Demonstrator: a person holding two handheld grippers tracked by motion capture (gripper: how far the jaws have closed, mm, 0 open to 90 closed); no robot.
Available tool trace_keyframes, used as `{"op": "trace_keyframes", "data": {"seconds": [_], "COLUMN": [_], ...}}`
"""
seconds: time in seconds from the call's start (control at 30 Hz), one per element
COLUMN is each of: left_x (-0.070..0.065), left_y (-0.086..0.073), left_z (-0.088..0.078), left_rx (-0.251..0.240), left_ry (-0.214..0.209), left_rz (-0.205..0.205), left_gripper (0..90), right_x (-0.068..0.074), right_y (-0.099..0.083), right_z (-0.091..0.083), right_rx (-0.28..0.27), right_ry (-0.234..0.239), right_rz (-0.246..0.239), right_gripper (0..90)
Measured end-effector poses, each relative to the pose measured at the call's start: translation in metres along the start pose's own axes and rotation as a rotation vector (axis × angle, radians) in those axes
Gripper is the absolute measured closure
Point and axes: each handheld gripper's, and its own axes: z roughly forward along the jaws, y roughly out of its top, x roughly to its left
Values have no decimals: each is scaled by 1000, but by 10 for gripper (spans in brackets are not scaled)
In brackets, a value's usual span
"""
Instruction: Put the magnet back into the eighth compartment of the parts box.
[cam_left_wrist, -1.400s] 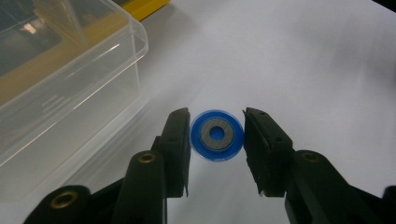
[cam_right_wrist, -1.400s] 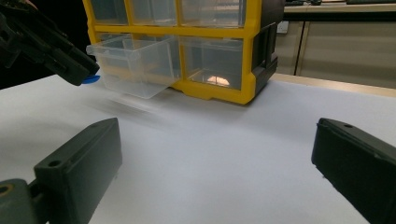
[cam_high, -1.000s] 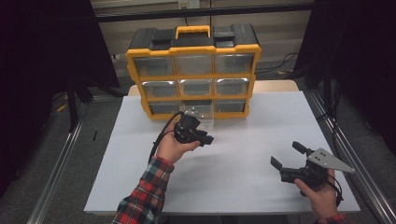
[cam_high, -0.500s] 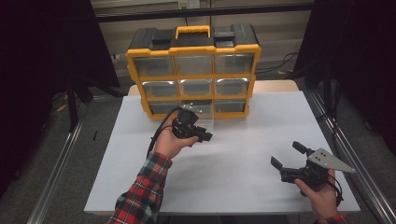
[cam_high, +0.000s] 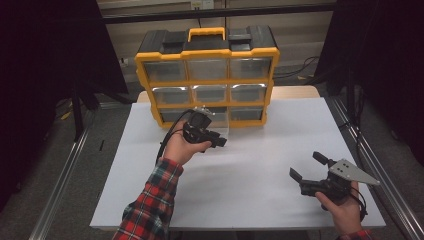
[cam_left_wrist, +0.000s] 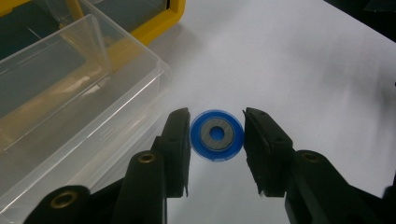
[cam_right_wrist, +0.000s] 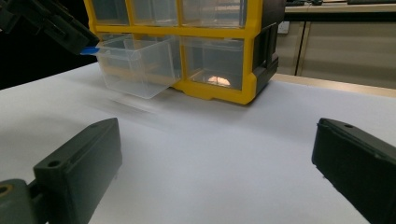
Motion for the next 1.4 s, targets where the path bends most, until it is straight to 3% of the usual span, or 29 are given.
{"op": "trace_keyframes", "data": {"seconds": [0.07,0.13,0.27,0.33,0.37,0.4,0.5,0.67,0.7,0.77,0.8,0.83,0.97,1.0,1.03,1.1,1.13,1.17,1.2,1.27,1.37,1.4], "left_x": [3,3,6,5,7,8,8,13,13,14,17,15,19,17,18,20,19,21,20,22,24,24], "left_y": [2,3,7,8,10,10,13,15,16,17,18,18,20,21,22,23,24,25,25,27,29,29], "left_z": [-3,-3,-7,-7,-10,-10,-11,-12,-11,-11,-13,-11,-14,-12,-12,-14,-13,-15,-14,-15,-14,-13], "left_rx": [22,-2,13,-13,7,10,-8,6,-13,-15,19,-12,26,-5,0,26,7,27,2,20,27,7], "left_ry": [2,4,11,12,22,20,27,46,46,47,50,52,48,53,53,53,56,55,56,63,71,71], "left_rz": [28,5,24,-8,20,22,-5,4,-16,-17,20,-15,21,-17,-20,15,-8,18,-13,16,3,-14], "left_gripper": [620,620,620,620,620,620,620,620,620,620,620,620,620,620,620,620,620,620,620,620,620,620], "right_x": [0,0,0,1,0,0,0,0,0,0,0,0,0,0,0,0,0,0,0,0,0,0], "right_y": [0,0,0,0,0,0,0,0,0,0,0,0,0,0,0,0,0,0,0,0,0,0], "right_z": [0,0,0,1,0,0,0,0,0,0,0,0,0,0,0,0,0,0,1,1,1,1], "right_rx": [-1,0,0,-1,2,1,2,2,2,2,2,1,3,4,2,2,3,5,5,4,4,3], "right_ry": [1,2,0,3,4,2,1,2,-2,1,0,-4,1,1,1,5,2,5,5,5,5,5], "right_rz": [1,-1,2,2,-2,-1,0,0,1,0,-1,-1,-1,1,2,2,0,1,1,0,-1,-2], "right_gripper": [9,9,9,9,9,9,9,9,9,9,9,9,8,8,8,8,8,8,8,8,8,8]}}
